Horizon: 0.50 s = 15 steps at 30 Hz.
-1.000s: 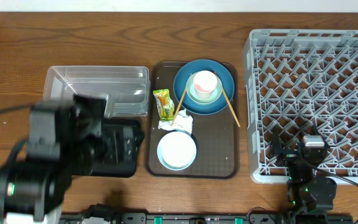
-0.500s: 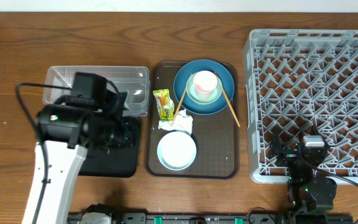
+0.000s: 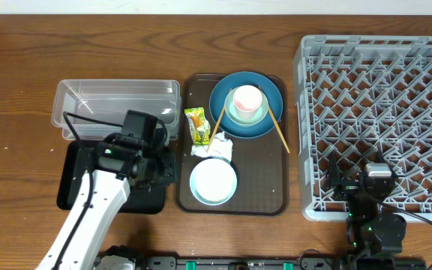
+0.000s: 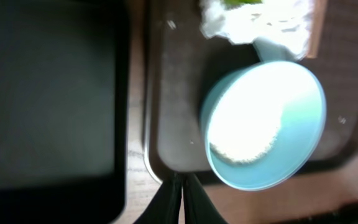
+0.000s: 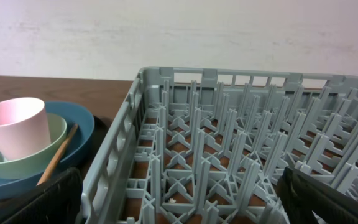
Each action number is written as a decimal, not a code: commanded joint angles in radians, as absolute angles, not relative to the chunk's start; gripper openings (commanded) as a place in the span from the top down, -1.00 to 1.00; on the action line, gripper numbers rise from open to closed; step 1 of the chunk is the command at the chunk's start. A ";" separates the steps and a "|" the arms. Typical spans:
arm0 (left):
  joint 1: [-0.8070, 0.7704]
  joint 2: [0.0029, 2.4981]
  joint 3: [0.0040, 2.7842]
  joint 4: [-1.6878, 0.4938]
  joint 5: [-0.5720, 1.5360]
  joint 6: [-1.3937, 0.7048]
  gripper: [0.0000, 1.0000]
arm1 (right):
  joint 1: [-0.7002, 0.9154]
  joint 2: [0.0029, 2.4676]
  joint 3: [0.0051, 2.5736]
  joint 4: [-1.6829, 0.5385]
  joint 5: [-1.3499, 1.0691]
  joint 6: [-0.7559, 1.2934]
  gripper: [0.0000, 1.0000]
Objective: Sort waste into correct bins and load items into the dishwasher rack
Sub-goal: 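Lower the left gripper and grasp the rim of the light-blue rice bowl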
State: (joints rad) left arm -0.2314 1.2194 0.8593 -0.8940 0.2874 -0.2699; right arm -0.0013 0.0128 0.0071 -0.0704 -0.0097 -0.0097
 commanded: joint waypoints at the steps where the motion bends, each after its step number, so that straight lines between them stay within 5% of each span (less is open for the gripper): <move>1: -0.237 1.237 0.818 -0.839 0.200 -0.339 0.86 | 0.014 0.010 0.006 -0.075 -0.007 0.004 -0.98; 15: -0.361 1.350 0.799 -0.739 0.179 -0.337 0.86 | 0.014 0.010 0.006 -0.075 -0.007 0.004 -0.98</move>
